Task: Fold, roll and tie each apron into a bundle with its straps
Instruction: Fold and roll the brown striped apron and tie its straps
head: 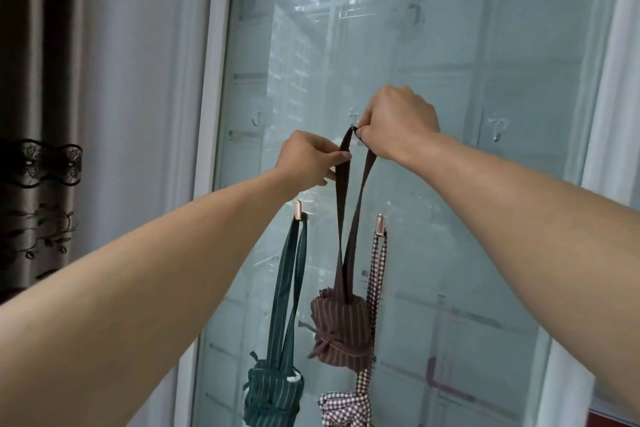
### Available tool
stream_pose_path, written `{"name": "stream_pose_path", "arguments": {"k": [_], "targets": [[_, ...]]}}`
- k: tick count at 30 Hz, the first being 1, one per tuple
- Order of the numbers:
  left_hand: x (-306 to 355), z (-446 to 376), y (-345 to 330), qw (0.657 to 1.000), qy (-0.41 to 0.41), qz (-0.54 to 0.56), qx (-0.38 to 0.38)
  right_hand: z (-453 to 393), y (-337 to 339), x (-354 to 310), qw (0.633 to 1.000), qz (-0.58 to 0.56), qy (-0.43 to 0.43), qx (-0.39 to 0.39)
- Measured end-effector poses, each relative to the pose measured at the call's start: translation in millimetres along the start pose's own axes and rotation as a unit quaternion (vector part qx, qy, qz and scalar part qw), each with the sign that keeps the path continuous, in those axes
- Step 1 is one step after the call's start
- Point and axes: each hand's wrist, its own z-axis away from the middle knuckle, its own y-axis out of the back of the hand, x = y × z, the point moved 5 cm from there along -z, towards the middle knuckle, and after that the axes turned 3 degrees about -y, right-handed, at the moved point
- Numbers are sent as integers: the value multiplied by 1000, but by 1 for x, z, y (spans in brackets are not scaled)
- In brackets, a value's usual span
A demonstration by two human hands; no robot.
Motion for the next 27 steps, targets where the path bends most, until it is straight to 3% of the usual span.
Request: {"name": "stream_pose_path", "arguments": {"k": [4, 18, 22, 27], "targets": [[3, 14, -15, 999, 6, 16, -43, 5, 2, 0, 999, 17, -5, -33], [9, 79, 12, 991, 104, -63, -62, 43, 29, -3, 997, 1, 29, -77], [15, 112, 36, 988, 123, -89, -35, 60, 48, -35, 995, -48, 63, -66], [1, 196, 115, 971, 188, -140, 58, 112, 56, -127, 968, -171, 142, -114]]}}
